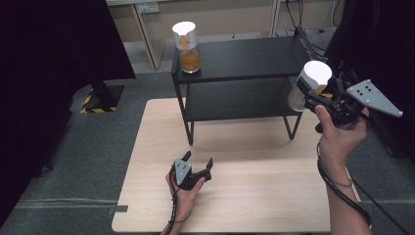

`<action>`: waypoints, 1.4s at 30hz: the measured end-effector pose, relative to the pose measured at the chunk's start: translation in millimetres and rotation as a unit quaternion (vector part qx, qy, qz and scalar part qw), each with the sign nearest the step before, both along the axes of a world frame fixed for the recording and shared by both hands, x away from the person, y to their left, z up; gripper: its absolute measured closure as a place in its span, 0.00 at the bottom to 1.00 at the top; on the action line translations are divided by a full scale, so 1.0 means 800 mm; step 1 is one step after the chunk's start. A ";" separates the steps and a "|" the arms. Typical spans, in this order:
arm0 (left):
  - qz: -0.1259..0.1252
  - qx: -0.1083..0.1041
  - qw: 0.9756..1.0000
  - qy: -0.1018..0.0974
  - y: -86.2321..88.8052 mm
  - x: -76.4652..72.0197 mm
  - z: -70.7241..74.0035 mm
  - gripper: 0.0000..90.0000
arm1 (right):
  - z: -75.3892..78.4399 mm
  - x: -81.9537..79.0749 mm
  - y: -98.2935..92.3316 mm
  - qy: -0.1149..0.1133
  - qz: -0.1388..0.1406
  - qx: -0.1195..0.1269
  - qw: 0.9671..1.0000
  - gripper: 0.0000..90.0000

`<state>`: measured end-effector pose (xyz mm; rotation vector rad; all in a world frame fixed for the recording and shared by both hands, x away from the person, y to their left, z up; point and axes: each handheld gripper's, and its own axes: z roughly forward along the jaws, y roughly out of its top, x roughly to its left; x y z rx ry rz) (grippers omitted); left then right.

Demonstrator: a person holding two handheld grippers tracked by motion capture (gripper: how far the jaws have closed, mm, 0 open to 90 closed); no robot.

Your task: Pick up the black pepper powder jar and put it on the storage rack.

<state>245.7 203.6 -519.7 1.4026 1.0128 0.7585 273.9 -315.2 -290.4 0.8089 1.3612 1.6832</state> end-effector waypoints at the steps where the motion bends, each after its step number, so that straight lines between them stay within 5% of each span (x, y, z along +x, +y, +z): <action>1: 0.000 0.000 1.000 0.001 0.000 0.000 0.000 0.10 | 0.003 0.001 0.001 -0.002 0.000 0.000 1.000 0.34; 16: -0.001 0.000 1.000 0.000 0.000 0.000 0.000 0.10 | 0.052 0.023 0.014 -0.018 -0.005 0.000 1.000 0.34; 28: -0.001 -0.002 1.000 -0.001 0.001 0.000 -0.001 0.10 | 0.077 0.056 0.019 -0.001 -0.011 0.010 1.000 0.34; 42: -0.003 0.001 1.000 -0.001 0.000 0.000 0.000 0.10 | 0.097 0.096 0.035 0.025 -0.053 -0.002 0.998 0.34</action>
